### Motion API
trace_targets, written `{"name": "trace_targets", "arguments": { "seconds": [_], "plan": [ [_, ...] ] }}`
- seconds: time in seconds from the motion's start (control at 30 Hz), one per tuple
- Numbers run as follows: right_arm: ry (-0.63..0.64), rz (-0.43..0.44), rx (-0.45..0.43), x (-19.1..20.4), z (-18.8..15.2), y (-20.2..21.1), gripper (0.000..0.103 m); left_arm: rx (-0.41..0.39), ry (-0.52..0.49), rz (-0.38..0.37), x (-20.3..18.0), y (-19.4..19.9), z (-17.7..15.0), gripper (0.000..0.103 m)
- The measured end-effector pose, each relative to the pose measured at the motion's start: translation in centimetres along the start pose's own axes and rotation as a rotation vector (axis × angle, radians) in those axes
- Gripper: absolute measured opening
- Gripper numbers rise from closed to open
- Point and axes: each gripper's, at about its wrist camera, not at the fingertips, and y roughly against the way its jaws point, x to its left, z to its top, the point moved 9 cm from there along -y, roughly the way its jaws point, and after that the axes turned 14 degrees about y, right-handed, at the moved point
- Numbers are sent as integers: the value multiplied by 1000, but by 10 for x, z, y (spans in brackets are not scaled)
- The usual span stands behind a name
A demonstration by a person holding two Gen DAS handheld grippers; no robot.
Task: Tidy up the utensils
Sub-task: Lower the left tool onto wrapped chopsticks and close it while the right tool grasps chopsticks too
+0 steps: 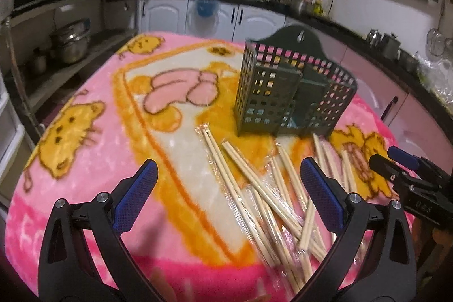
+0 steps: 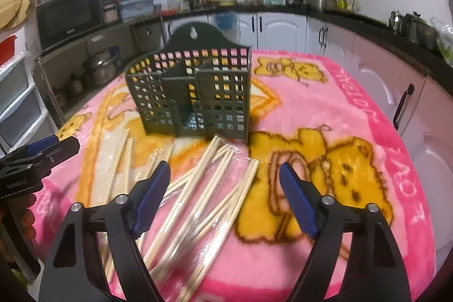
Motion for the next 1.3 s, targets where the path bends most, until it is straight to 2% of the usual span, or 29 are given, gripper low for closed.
{"name": "trace_targets", "arguments": {
  "seconds": [0.2,0.4,0.5,0.7,0.8,0.9,0.97,1.13,1.3],
  "plan": [
    [2,41,96,-7,-3,-33,59,70,7,12,4,-34,12,91],
    [-59,86,171,-20,-10,-60,49,166,69,1,17,-69,23,77],
    [-79,95,196,-27,-14,-69,44,214,97,0,22,-86,24,65],
    [-101,114,229,-35,-15,-85,37,299,148,-14,27,-111,24,58],
    [-100,113,238,-37,-16,-89,32,306,153,-11,27,-117,27,57],
    [-101,110,236,-38,-14,-92,24,300,153,8,27,-123,31,52],
    [-99,109,234,-40,-12,-93,20,292,143,24,27,-125,32,45],
    [-69,88,216,-40,-7,-89,19,267,113,77,31,-131,36,21],
    [-32,61,172,-38,3,-77,19,246,96,97,35,-134,40,7]
  ]
}}
